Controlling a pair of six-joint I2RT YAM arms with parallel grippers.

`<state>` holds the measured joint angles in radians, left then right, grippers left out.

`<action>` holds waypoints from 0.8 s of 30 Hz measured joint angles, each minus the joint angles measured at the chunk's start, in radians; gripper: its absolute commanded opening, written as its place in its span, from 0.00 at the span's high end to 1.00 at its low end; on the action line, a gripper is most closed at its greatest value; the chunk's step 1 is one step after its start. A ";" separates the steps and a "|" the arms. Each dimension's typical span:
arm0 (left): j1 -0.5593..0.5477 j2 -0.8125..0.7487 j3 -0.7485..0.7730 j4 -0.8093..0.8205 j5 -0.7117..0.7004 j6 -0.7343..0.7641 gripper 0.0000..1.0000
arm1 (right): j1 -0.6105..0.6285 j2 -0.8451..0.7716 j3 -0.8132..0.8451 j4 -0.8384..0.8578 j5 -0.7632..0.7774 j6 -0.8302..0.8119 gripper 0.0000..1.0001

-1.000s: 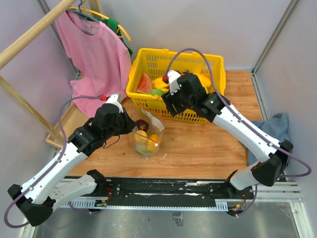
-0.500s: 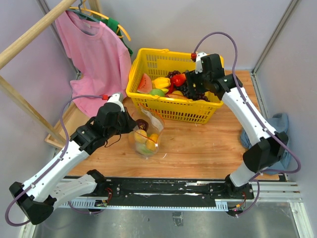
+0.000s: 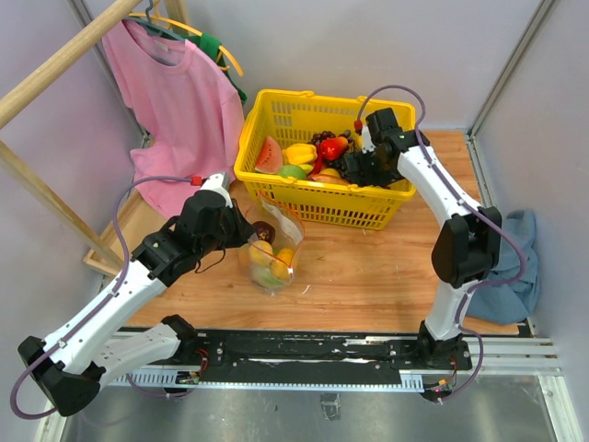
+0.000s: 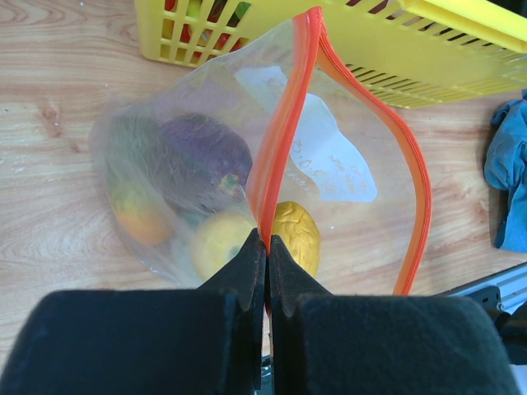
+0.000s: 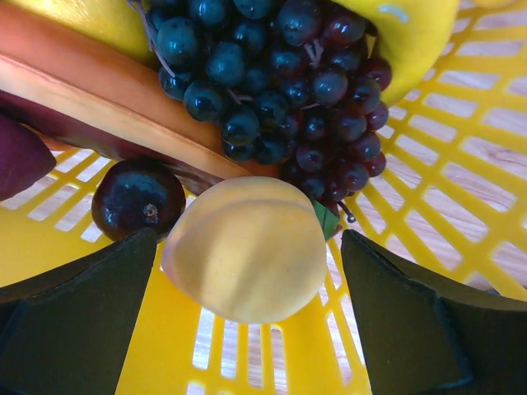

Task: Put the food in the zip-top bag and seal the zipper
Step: Pick up the fake fruit from the bin.

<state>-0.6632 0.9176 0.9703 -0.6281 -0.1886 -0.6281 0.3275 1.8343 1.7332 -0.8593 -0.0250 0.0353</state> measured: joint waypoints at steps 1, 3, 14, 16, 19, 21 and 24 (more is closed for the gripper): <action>0.000 0.000 0.000 0.000 0.000 0.000 1.00 | 0.000 0.016 0.006 -0.009 -0.009 0.000 0.03; 0.000 0.000 0.000 0.000 0.000 0.000 1.00 | -0.001 0.043 0.009 -0.019 -0.025 0.000 0.03; 0.000 0.003 0.000 0.006 0.006 0.000 1.00 | -0.002 0.112 0.006 -0.056 -0.055 -0.002 0.06; 0.000 0.003 0.000 0.006 0.006 0.000 1.00 | -0.002 0.112 0.006 -0.060 -0.055 -0.003 0.14; 0.000 0.003 0.000 0.006 0.007 0.000 1.00 | -0.002 0.112 0.006 -0.066 -0.058 -0.010 0.33; 0.000 0.003 0.000 0.006 0.008 0.000 1.00 | -0.002 0.111 0.006 -0.066 -0.056 -0.016 0.44; 0.000 0.003 0.000 0.006 0.008 0.000 1.00 | -0.002 0.109 0.006 -0.067 -0.057 -0.018 0.55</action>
<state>-0.6632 0.9203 0.9703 -0.6220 -0.1806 -0.6285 0.3252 1.9430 1.7397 -0.9260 -0.0818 0.0170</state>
